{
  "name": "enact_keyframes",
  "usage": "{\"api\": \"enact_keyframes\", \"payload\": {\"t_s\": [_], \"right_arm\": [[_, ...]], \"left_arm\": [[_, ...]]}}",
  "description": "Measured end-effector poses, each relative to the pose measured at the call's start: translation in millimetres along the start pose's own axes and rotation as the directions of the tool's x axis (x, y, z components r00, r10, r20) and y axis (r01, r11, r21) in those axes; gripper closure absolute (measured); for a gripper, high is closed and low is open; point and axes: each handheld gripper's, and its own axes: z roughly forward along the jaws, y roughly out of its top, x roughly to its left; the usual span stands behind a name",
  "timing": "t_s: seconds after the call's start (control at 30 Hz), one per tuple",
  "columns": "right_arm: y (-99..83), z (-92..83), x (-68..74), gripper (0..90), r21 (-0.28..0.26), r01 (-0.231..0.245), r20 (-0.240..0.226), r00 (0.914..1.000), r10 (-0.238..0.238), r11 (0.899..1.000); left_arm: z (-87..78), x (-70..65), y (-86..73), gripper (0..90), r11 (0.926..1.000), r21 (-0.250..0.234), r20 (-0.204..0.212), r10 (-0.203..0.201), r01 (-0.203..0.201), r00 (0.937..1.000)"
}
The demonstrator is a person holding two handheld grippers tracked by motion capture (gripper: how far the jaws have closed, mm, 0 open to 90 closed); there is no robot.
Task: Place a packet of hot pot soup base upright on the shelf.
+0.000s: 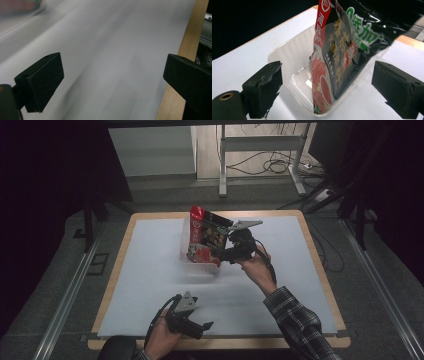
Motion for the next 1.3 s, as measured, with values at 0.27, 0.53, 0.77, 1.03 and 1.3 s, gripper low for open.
{"api": "enact_keyframes", "payload": {"t_s": [0.27, 0.53, 0.77, 1.03, 1.3], "right_arm": [[-3.8, -13.2, 2.3, 8.8, 0.000, 0.014, 0.008, 0.9999, -0.014, 1.000], [-10.5, -26.3, 6.8, 8.4, -0.004, 0.026, 0.002, 0.9996, -0.026, 1.000], [-20.1, -35.3, 9.8, 6.4, 0.001, 0.029, 0.007, 0.9996, -0.029, 1.000], [-32.0, -43.0, 12.4, 4.7, 0.009, 0.040, 0.020, 0.9990, -0.040, 0.999], [-45.4, -49.0, 16.5, 4.3, 0.032, 0.047, 0.019, 0.9987, -0.047, 0.998]], "left_arm": [[0.2, 0.0, 0.2, 3.0, 1.0000, 0.001, 0.011, -0.006, 0.006, 0.9999], [0.4, -0.1, 0.4, 3.0, 1.0000, 0.002, 0.016, -0.008, 0.008, 0.9998], [0.8, -0.5, 0.5, 3.0, 1.0000, 0.005, 0.017, -0.003, 0.003, 0.9998], [0.8, -0.5, 0.6, 3.0, 1.0000, 0.003, 0.017, -0.001, 0.001, 0.9999], [1.4, -1.0, 0.6, 3.0, 1.0000, -0.001, 0.016, -0.002, 0.002, 0.9999]]}}
